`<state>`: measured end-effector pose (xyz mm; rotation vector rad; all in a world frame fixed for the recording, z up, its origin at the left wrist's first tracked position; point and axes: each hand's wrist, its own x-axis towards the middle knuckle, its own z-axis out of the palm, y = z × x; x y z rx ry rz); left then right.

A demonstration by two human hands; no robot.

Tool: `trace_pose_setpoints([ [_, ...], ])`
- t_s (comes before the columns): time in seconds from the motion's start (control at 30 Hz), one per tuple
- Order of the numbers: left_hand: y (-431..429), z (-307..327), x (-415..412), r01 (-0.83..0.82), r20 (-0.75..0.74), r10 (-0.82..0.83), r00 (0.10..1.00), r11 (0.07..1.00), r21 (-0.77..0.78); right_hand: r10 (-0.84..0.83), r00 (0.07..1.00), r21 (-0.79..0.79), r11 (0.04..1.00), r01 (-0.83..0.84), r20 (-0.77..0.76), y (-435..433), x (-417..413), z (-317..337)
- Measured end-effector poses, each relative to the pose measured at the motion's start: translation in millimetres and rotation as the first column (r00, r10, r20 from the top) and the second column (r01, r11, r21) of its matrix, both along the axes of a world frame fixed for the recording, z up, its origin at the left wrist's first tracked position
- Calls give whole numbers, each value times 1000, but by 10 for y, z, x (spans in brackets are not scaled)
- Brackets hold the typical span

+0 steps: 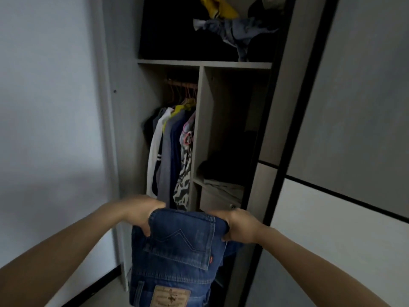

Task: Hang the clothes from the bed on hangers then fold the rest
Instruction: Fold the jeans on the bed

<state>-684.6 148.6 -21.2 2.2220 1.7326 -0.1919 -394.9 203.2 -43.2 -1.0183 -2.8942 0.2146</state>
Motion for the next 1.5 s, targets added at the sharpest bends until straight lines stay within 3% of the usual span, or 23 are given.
trace_pose_setpoints([
  [0.2, 760, 238, -663, 82, 198, -71, 978, 995, -52, -86, 996, -159, 984, 83, -10, 557, -620, 529],
  [0.3, 1135, 463, -832, 156, 299, -139, 944, 987, -32, -163, 984, -161, 972, 174, 79, 757, -841, 1022],
  [0.4, 1488, 785, -908, 205, 328, -231, 916, 972, 112, -313, 941, -102, 940, 326, 127, 848, -1001, 1553],
  [0.47, 1603, 1077, -802, 163, 321, -263, 910, 938, 307, -453, 884, 76, 891, 447, 114, 807, -984, 1962],
  [0.53, 1592, 1419, -679, 65, 283, -259, 923, 833, 550, -611, 791, 337, 753, 566, 37, 709, -956, 2351],
  [0.57, 1588, 1581, -622, 5, 273, -266, 925, 725, 689, -674, 737, 451, 642, 620, -55, 642, -953, 2508],
  [0.63, 1580, 1787, -492, -156, 288, -303, 909, 393, 906, -623, 695, 616, 400, 678, -360, 498, -956, 2706],
  [0.7, 1616, 1762, -348, -302, 303, -358, 883, 61, 951, -390, 713, 709, 184, 681, -583, 401, -960, 2665],
  [0.73, 1674, 1662, -242, -348, 302, -386, 872, -53, 936, -298, 730, 754, 49, 655, -615, 409, -939, 2557],
  [0.77, 1727, 1512, -127, -359, 283, -407, 869, -122, 925, -242, 738, 771, -83, 631, -630, 444, -916, 2383],
  [0.83, 1906, 1132, 130, -298, 193, -459, 867, -167, 940, -288, 669, 728, -302, 616, -685, 601, -853, 1929],
  [0.87, 2021, 919, 220, -219, 128, -461, 878, -149, 964, -427, 585, 719, -305, 625, -690, 686, -837, 1688],
  [0.9, 2135, 724, 284, -89, 48, -441, 896, -73, 993, -653, 460, 723, -200, 661, -601, 759, -843, 1451],
  [0.93, 2239, 545, 341, 79, -33, -411, 911, 97, 992, -852, 343, 701, -39, 712, -396, 822, -855, 1183],
  [0.97, 2306, 359, 380, 204, -78, -385, 919, 297, 933, -944, 283, 666, 102, 739, -170, 870, -852, 899],
  [1.0, 2371, 184, 417, 263, -86, -370, 925, 461, 848, -969, 248, 613, 183, 768, -22, 906, -822, 671],
  [1.07, 2462, 48, 449, 312, -91, -373, 923, 589, 746, -972, 232, 548, 182, 816, -23, 1025, -732, 439],
  [1.17, 2592, 5, 464, 347, -98, -395, 914, 631, 693, -966, 257, 557, 210, 804, -7, 1144, -729, 546],
  [1.33, 2743, 12, 514, 369, -153, -387, 909, 578, 728, -941, 323, 560, 324, 763, 104, 1335, -718, 754],
  [1.43, 2769, 235, 635, 373, -188, -384, 904, 493, 786, -950, 310, 486, 250, 837, -45, 1383, -632, 708],
  [1.5, 2796, 464, 712, 397, -247, -416, 875, 327, 858, -949, 258, 447, 154, 881, -182, 1399, -602, 607],
])
